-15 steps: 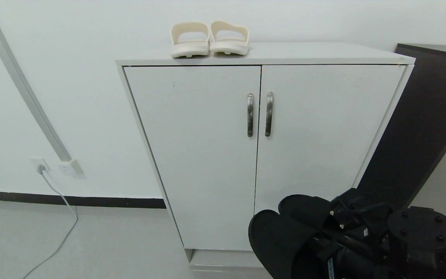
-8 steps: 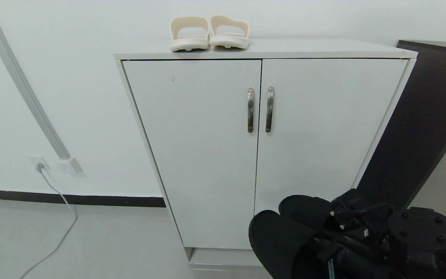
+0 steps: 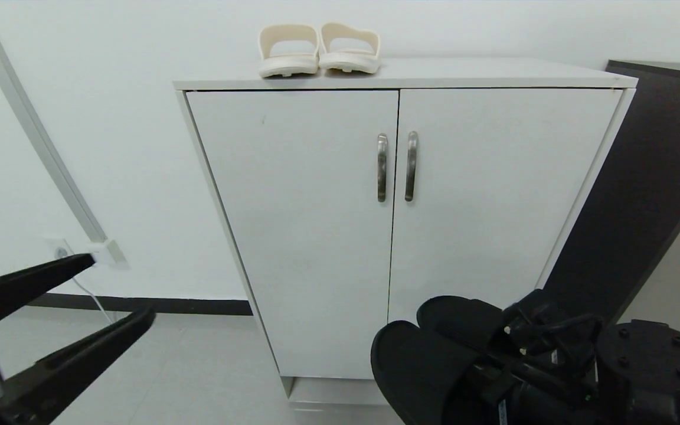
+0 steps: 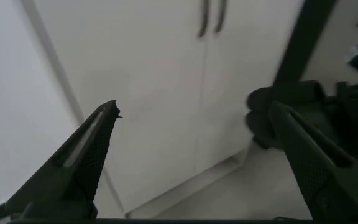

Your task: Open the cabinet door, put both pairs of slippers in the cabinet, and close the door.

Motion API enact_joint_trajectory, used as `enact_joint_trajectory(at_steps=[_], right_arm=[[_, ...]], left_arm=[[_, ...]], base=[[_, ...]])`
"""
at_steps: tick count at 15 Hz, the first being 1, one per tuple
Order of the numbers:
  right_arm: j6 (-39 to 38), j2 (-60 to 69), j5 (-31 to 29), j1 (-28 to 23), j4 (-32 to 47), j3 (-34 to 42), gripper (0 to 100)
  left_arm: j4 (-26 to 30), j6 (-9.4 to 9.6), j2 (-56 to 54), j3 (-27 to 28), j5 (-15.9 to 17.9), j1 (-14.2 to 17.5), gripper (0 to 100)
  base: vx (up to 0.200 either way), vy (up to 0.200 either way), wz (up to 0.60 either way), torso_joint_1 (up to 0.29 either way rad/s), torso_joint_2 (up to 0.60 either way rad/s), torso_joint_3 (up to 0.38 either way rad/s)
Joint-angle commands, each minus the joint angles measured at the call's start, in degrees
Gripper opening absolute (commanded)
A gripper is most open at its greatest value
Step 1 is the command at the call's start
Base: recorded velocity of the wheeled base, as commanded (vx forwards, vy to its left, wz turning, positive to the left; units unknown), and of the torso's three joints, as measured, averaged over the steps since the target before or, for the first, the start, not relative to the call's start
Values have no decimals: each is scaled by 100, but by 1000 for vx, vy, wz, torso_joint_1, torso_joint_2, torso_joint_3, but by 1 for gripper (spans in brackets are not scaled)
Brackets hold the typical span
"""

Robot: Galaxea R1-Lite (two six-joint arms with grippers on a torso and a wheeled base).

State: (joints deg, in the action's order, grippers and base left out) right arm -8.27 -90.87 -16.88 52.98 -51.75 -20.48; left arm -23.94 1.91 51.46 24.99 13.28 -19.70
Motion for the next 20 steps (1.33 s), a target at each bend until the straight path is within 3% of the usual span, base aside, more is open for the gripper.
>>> enact_joint_trajectory(at_steps=[1, 3, 5, 9, 14, 15, 16, 18, 20], right_arm=[[0, -19, 1, 2, -2, -17, 0], [0, -36, 1, -7, -2, -17, 0], [0, -36, 1, -16, -2, -17, 0], [9, -124, -8, -16, -2, 0, 0], [88, -106, -8, -7, -2, 18, 0], [88, -89, -8, -7, -2, 18, 0], [88, -89, -8, -7, -2, 18, 0], [88, -106, 1, -7, -2, 35, 0], [88, -115, 1, -7, -2, 35, 0]], left_arm=[[-348, -7, 1789, 1078, -510, -1528, 100], [-787, 11, 2615, 1641, -580, -1985, 100], [-1051, 2, 3301, 2256, -633, -2222, 100], [-1007, -95, 4276, 3504, -317, -2310, 100], [-137, -1097, 4804, 4708, 1054, -2275, 100], [-119, -1404, 4927, 4901, 1256, -2231, 100], [-119, -1554, 5006, 4998, 1300, -2214, 100], [-119, -1686, 5050, 5086, 1336, -2064, 100], [-119, -1686, 5129, 5191, 1283, -1950, 100]], base=[[0, 0, 0, 0, 0, 0], [0, 0, 0, 0, 0, 0], [0, 0, 0, 0, 0, 0], [0, 0, 0, 0, 0, 0], [0, 0, 0, 0, 0, 0], [0, 0, 0, 0, 0, 0], [0, 0, 0, 0, 0, 0], [0, 0, 0, 0, 0, 0], [0, 0, 0, 0, 0, 0]])
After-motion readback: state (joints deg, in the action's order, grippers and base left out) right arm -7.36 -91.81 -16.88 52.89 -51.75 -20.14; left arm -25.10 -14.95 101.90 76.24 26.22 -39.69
